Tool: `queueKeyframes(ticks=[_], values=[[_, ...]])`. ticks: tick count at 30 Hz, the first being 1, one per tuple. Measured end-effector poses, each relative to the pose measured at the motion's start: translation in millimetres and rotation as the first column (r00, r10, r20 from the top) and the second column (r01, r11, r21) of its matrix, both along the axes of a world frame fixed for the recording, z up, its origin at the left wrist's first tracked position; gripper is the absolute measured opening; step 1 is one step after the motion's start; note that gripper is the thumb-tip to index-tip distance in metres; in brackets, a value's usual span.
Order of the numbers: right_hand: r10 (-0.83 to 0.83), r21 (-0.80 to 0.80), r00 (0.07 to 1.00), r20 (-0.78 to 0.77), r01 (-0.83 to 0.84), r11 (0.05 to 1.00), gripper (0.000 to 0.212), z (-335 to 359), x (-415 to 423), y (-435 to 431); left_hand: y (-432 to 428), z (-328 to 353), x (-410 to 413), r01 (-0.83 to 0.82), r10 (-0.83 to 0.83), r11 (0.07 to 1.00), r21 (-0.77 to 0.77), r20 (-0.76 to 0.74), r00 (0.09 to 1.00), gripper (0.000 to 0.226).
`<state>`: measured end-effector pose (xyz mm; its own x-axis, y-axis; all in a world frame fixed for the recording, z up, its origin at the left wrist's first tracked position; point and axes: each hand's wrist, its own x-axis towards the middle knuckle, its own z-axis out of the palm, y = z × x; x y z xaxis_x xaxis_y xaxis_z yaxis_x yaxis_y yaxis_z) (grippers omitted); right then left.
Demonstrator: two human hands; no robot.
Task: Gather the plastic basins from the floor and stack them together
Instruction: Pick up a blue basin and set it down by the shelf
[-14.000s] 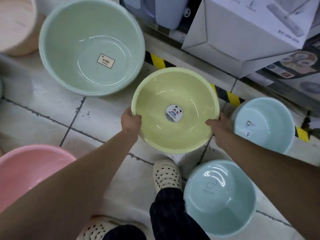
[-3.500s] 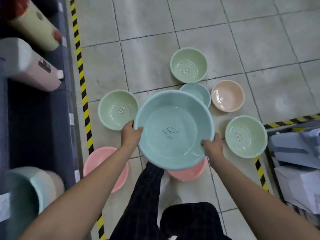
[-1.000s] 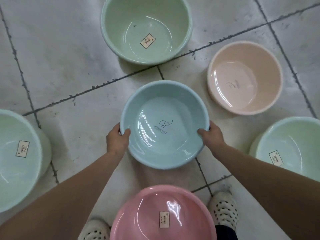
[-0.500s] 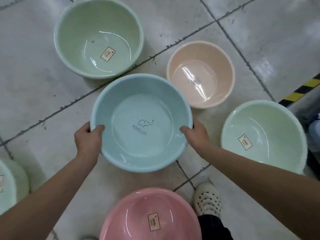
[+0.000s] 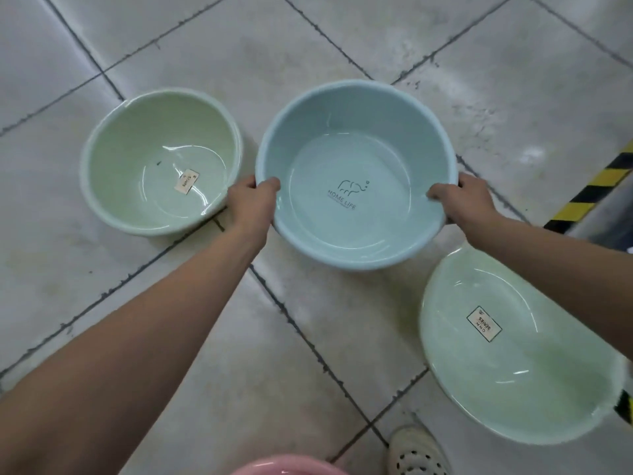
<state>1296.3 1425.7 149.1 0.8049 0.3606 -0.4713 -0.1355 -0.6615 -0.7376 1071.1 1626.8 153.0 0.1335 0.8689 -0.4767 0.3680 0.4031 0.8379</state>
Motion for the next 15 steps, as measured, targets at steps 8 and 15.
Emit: queueKeyframes(ticks=[8, 15], values=[[-0.057, 0.011, 0.997, -0.048, 0.058, 0.998, 0.02, -98, 23, -7, -3, -100, 27, 0.126, -0.119, 0.99, 0.064, -0.106, 0.987, 0.01], [-0.172, 0.144, 0.966, -0.192, 0.201, 0.969, 0.029, -127, 20, -2, -6, -126, 34, 0.053, -0.054, 0.998, -0.025, -0.033, 0.998, 0.01]])
